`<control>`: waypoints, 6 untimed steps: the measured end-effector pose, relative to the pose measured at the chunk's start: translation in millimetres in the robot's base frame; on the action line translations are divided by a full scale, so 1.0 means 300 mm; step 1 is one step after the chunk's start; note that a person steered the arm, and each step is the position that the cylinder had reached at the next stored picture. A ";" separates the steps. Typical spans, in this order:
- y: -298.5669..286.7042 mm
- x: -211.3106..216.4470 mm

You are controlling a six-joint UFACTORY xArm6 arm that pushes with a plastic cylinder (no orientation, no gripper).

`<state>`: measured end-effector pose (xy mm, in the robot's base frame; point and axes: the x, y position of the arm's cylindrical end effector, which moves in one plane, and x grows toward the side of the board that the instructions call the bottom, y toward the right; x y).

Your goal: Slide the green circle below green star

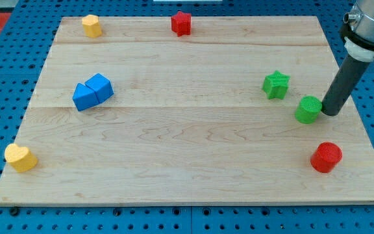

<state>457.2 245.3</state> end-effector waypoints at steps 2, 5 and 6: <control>0.203 -0.069; -0.105 0.107; -0.014 -0.014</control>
